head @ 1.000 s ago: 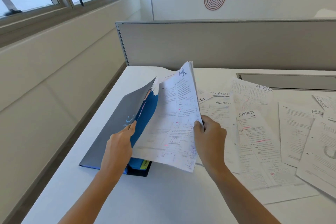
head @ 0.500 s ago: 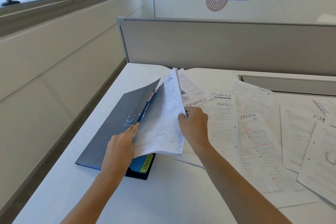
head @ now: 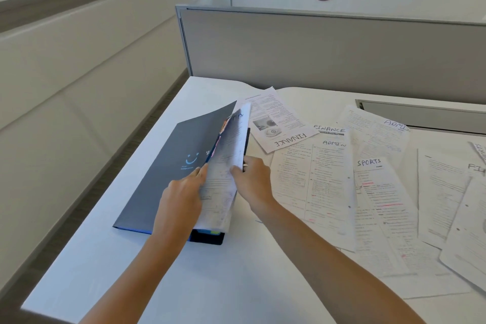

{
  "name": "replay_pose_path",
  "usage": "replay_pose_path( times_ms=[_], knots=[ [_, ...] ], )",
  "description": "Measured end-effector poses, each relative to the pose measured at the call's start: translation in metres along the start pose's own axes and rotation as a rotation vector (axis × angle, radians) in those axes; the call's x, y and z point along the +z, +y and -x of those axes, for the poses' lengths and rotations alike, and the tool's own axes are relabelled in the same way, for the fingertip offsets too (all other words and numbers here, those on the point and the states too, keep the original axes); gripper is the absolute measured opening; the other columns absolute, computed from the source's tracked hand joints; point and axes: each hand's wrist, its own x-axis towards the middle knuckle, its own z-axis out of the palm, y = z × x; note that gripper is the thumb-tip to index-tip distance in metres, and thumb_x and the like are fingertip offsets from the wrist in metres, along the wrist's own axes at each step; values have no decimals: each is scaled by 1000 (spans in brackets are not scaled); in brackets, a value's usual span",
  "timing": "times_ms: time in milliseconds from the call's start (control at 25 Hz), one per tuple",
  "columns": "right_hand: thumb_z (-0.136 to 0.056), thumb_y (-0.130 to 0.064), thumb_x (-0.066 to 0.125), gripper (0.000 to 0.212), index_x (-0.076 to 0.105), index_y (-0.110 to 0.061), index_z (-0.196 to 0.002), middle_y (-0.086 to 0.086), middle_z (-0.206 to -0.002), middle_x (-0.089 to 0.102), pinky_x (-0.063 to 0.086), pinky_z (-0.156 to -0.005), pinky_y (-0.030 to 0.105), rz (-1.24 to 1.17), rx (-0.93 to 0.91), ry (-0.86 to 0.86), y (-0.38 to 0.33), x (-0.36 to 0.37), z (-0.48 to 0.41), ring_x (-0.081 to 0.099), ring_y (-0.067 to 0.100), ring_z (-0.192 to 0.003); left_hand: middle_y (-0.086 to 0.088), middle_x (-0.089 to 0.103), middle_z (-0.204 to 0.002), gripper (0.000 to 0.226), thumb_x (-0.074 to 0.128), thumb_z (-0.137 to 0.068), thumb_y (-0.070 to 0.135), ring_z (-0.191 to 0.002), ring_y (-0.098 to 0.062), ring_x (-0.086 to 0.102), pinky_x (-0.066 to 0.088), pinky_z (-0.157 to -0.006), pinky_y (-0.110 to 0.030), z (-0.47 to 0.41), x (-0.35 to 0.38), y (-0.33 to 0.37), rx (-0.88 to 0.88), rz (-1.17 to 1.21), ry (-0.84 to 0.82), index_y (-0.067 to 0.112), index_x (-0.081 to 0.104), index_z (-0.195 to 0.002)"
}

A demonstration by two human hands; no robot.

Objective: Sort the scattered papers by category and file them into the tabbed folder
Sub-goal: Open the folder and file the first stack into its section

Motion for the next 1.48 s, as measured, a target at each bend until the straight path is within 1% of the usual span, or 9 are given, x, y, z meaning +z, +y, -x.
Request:
replay_pose_path(
  times_ms=[120, 240, 480, 600, 920, 1080, 1240, 1360, 1480],
  knots=[
    [-90, -11, 54, 14, 63, -1, -90, 13, -85, 62, 39, -48, 12, -4, 32, -92, -1, 16, -5, 54, 17, -68, -6, 74, -83, 61, 72, -64, -12, -42, -15, 37, 15, -38, -5, 1, 0, -7, 126, -63, 6, 13, 66, -120],
    [-89, -18, 56, 22, 62, 1, -99, 18, -100, 65, 55, -67, 33, -10, 101, -221, 3, 38, -8, 63, 29, -90, -3, 76, -80, 67, 85, -39, -13, -33, -16, 54, 35, -27, -17, 3, 6, -11, 215, -158, 65, 9, 75, -102],
    [-83, -27, 60, 30, 60, -6, -105, 16, -104, 67, 59, -79, 47, -160, 263, -386, 12, 54, -18, 67, 31, -93, 0, 76, -85, 73, 90, -34, -4, -33, -15, 55, 39, -29, -16, 5, 14, -22, 205, -198, 96, 14, 75, -103],
    [-86, -24, 55, 31, 58, -6, -111, 16, -107, 66, 59, -80, 45, -188, 320, -401, 18, 56, -21, 66, 31, -95, 3, 76, -84, 75, 89, -32, -5, -34, -15, 55, 38, -29, -15, 9, 18, -22, 201, -193, 102, 15, 75, -102],
    [-89, -20, 49, 32, 56, -4, -115, 18, -115, 61, 56, -86, 45, -157, 383, -367, 21, 68, -22, 62, 32, -102, -6, 75, -100, 73, 87, -41, -9, -45, -22, 66, 48, -34, -26, 17, 35, -30, 192, -134, 88, 10, 71, -110],
    [-92, -16, 46, 34, 47, -3, -123, 16, -122, 55, 52, -91, 38, 49, 251, -326, 19, 53, -17, 56, 33, -112, -3, 72, -109, 63, 85, -61, 5, -47, -21, 66, 47, -35, -26, 22, 49, -27, 125, -130, -2, 22, 67, -118],
    [-95, -7, 41, 27, 46, -5, -122, 18, -122, 55, 55, -84, 35, 137, 200, -285, 30, 19, -11, 61, 33, -106, 6, 60, -128, 54, 63, -83, 14, -72, -24, 70, 51, -47, -31, 27, 71, -31, 31, -170, -122, 38, 53, -130],
    [-92, 3, 38, 26, 60, 1, -106, 19, -99, 68, 60, -70, 27, -76, 207, -284, 36, -12, 0, 69, 26, -78, 5, 72, -108, 46, 78, -65, 4, -69, -24, 73, 45, -35, -27, 32, 73, -21, 59, -92, -103, 32, 72, -101],
    [-90, 9, 37, 30, 65, 5, -100, 17, -85, 69, 59, -67, 22, -248, 156, -238, 45, -53, 10, 69, 22, -70, 3, 74, -102, 7, 74, -74, 11, -57, -25, 68, 49, -38, -28, 35, 79, -10, 2, 4, 3, 17, 74, -77]
  ],
)
